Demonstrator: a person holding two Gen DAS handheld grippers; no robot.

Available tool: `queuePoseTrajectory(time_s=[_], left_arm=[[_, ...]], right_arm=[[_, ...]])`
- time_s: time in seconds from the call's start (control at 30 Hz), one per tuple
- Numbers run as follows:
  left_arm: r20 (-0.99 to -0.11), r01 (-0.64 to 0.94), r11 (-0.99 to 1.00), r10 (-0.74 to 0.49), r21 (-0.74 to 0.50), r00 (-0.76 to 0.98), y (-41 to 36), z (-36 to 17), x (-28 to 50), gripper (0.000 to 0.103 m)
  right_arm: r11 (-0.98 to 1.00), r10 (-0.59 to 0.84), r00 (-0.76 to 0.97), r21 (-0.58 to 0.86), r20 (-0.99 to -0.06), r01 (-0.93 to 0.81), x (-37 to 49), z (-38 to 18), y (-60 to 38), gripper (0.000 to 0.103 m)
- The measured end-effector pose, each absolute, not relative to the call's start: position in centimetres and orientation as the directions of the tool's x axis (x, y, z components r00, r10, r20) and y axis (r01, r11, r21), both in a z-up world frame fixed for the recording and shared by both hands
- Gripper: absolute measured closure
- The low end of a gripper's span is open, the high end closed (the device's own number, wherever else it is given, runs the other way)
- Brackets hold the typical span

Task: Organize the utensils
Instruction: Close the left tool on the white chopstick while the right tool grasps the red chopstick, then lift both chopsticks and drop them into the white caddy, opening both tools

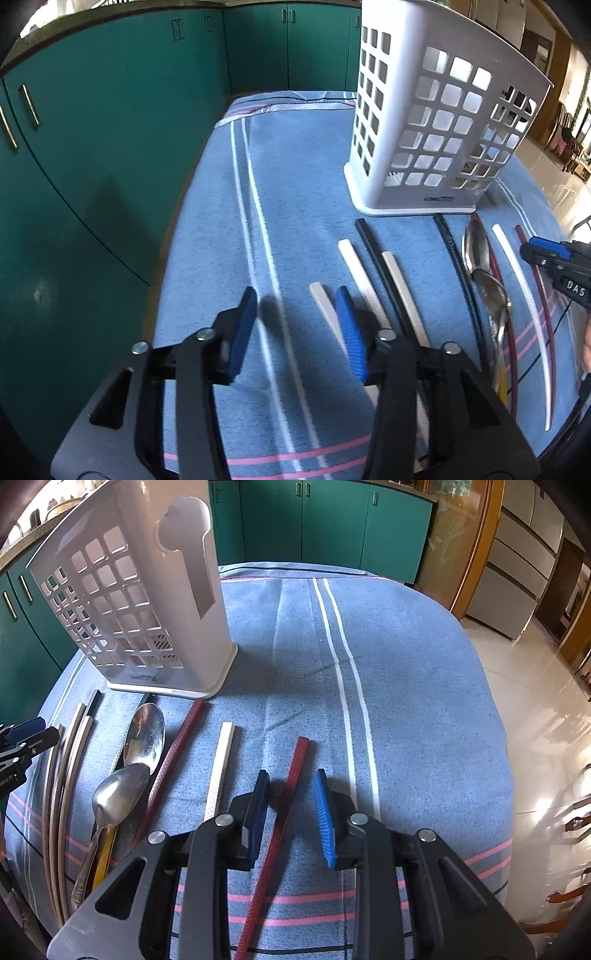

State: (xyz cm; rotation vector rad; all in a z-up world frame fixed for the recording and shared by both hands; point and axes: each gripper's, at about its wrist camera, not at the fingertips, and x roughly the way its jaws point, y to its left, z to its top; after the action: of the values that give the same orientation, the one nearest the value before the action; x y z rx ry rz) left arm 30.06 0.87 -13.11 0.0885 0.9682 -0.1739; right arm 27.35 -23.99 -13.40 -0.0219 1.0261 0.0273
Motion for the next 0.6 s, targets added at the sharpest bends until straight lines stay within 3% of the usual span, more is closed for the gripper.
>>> queuePoseTrajectory(time_s=[0.17,0.23,0.27,0.3,0.43,0.6], left_arm=[[-0.835,0.187,0.982,-0.093,0.013,0.542,-0.5,-13.2,29.7,0.069],[-0.836,0.178,0.984,-0.092,0.007,0.541,-0.5,-13.1,29.8,0.090],[-0.837,0.176,0.984,-0.099,-0.004,0.538,-0.5,-13.1,30.1,0.090],[-0.836,0.174,0.985,-0.104,-0.011,0.538,-0.5,-13.1,30.3,0.092],[-0.827,0.166,0.984,-0.140,-0.057,0.545,-0.5,-12.8,30.9,0.097],[-0.747,0.179,0.979,-0.193,-0.101,0.636,-0.3,-8.5,28.3,0.097]], right_arm=[[0.998,-0.004,0.497,-0.031,-0.868,-0.046,28.5,-13.1,-23.4,0.077],[0.997,-0.005,0.493,-0.040,-0.870,-0.060,28.6,-13.0,-23.0,0.081],[0.997,0.019,0.489,-0.022,-0.872,-0.078,28.5,-13.0,-22.9,0.091],[0.996,0.036,0.486,-0.009,-0.873,-0.089,28.5,-13.0,-22.8,0.093],[0.995,0.066,0.501,0.018,-0.863,-0.100,27.5,-12.3,-22.9,0.096],[0.994,0.084,0.601,0.022,-0.795,-0.110,24.2,-7.5,-23.5,0.096]])
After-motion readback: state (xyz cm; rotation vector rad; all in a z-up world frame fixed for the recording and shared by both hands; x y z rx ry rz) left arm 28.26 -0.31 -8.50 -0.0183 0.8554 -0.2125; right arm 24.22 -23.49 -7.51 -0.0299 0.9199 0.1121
